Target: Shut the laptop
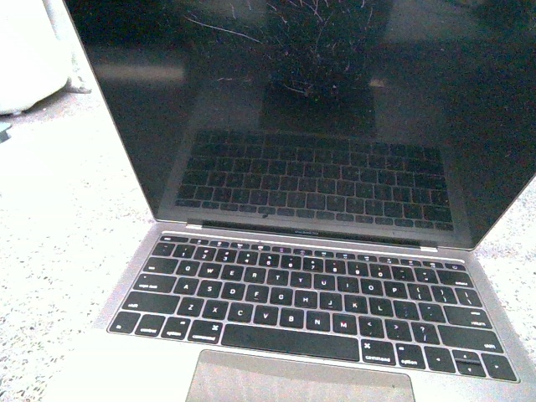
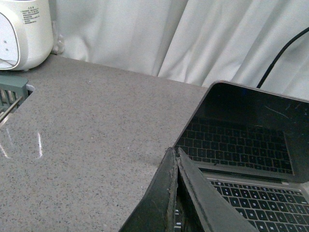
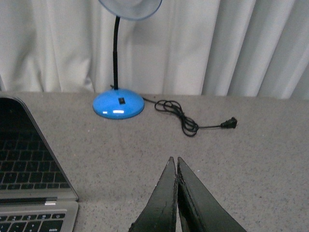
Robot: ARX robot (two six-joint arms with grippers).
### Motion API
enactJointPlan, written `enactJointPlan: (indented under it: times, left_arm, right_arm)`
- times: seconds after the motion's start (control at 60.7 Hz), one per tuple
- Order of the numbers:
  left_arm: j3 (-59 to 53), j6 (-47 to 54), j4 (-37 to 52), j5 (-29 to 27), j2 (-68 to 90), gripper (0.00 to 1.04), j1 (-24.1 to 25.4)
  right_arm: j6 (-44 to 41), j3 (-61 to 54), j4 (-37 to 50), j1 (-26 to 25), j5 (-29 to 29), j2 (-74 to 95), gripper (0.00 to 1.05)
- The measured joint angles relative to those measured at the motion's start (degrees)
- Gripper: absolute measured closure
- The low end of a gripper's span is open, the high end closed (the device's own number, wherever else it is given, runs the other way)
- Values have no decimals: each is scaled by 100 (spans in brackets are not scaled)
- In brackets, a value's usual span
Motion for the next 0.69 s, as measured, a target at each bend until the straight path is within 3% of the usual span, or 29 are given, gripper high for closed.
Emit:
enactJointPlan:
  times: [0.313, 0.692]
  left_arm:
    - [498, 299, 444, 66, 1115, 101, 22]
    - [2262, 704, 511, -142, 2151, 101, -684]
  right_arm:
    - [-538, 522, 673, -492, -750, 1397, 103]
    - [-903, 1952, 645, -229, -1082, 2575, 103]
